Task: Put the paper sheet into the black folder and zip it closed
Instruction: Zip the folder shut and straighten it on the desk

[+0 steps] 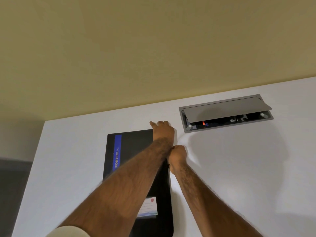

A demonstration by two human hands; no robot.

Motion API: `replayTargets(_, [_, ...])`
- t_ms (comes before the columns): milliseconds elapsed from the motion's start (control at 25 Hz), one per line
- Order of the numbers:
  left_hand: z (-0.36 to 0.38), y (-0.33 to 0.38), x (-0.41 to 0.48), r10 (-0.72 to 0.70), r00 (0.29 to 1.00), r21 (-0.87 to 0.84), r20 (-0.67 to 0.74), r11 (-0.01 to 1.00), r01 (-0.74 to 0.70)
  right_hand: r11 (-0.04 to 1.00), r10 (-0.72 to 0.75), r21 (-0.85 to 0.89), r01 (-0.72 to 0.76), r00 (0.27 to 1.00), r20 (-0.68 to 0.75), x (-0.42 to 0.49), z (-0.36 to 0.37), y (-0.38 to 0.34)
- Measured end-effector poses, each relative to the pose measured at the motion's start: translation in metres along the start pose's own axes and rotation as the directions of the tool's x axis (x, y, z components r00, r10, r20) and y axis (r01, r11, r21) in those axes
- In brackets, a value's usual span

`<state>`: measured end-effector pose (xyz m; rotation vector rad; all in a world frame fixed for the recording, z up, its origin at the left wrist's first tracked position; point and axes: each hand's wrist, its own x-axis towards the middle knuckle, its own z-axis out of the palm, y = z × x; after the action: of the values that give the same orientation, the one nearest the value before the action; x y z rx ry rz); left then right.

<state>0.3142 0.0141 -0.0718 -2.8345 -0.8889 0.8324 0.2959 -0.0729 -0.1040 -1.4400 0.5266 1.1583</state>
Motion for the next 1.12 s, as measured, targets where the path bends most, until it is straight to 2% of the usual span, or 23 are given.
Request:
replayTargets(80, [0.002,-0.006,0.002,-0.049,0.999,-0.13,-0.018,0.99,0.046,0.922,-0.155,-0.374,0.1,0.981,-0.118,0.004,0.0,0.001])
replayTargets(120, [0.002,-0.01,0.004,-0.092,0.996,-0.222,-0.011,0.971,0.088,0.888,-0.216,-0.44,0.13,0.965,-0.15,0.007,0.0,0.002])
replayTargets(240, [-0.001,-0.022,0.014,-0.248,0.965,-0.47,0.085,0.844,0.259,0.879,-0.255,-0.449,0.161,0.954,-0.158,0.009,0.002,0.005])
replayTargets(400, [-0.004,-0.035,0.03,-0.427,0.871,-0.644,0.241,0.602,0.473,0.839,-0.258,-0.523,0.148,0.956,-0.143,0.01,0.006,0.001])
replayTargets(480, [-0.004,-0.049,0.035,-0.457,0.825,-0.681,0.333,0.488,0.546,0.811,-0.25,-0.569,0.134,0.959,-0.131,0.012,0.002,0.0])
replayTargets(560, [-0.002,-0.062,0.04,-0.428,0.806,-0.685,0.409,0.439,0.581,0.814,-0.229,-0.57,0.113,0.964,-0.136,0.012,-0.002,-0.003])
replayTargets(680, [-0.003,-0.066,0.038,-0.397,0.825,-0.701,0.403,0.446,0.557,0.69,-0.302,-0.695,0.2,0.953,-0.026,0.013,0.005,-0.008])
replayTargets(760, [-0.006,-0.063,0.035,-0.401,0.849,-0.721,0.344,0.466,0.512,0.681,-0.4,-0.65,0.336,0.915,0.053,0.015,0.017,-0.021])
replayTargets(840, [-0.007,-0.06,0.032,-0.413,0.865,-0.73,0.283,0.493,0.474,0.684,-0.438,-0.604,0.409,0.892,0.107,0.021,0.033,-0.038])
replayTargets(960, [-0.009,-0.058,0.03,-0.425,0.878,-0.727,0.219,0.529,0.437,0.739,-0.365,-0.581,0.341,0.928,0.08,0.038,0.052,-0.061])
replayTargets(1120, [0.0,-0.063,0.032,-0.425,0.896,-0.677,0.127,0.623,0.391,0.665,-0.37,-0.689,0.289,0.928,0.033,0.049,0.063,-0.072])
